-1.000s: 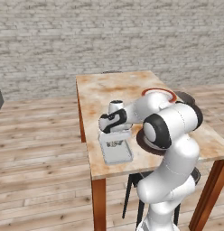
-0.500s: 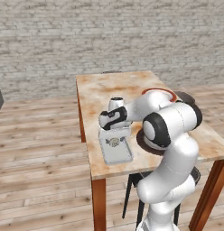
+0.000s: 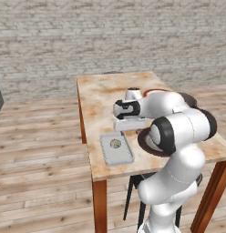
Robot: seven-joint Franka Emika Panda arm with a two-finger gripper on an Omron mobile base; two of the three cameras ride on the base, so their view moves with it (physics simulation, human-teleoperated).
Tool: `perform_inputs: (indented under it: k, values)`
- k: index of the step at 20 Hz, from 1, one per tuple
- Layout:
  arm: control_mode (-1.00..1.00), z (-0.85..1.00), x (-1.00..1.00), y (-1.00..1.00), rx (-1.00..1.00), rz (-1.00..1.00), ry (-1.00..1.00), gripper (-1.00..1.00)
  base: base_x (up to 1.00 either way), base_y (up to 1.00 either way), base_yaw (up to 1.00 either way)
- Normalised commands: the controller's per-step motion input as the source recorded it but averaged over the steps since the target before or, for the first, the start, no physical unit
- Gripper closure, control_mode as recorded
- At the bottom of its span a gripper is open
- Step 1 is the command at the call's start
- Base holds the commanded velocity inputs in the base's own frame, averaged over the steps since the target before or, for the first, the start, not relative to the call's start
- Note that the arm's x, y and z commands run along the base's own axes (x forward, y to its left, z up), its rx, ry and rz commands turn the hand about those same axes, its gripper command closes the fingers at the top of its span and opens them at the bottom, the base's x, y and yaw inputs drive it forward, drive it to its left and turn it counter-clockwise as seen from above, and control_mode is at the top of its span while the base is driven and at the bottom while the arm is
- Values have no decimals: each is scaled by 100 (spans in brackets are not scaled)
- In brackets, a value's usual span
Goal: Place two dumplings into each of the tupperware containers and then place the containers in the fridge.
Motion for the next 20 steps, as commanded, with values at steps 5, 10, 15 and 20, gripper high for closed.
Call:
perform_inputs:
  k: [5, 10, 15, 20]
  values:
    - [-100, 1, 0, -100, 3, -5, 0, -100, 0, 0, 0]
    - [-100, 0, 6, -91, 7, -2, -3, -100, 0, 0, 0]
    - [-100, 0, 15, -40, 1, 0, -5, -100, 0, 0, 0]
    - [-100, -22, 23, -15, 0, 0, -1, -100, 0, 0, 0]
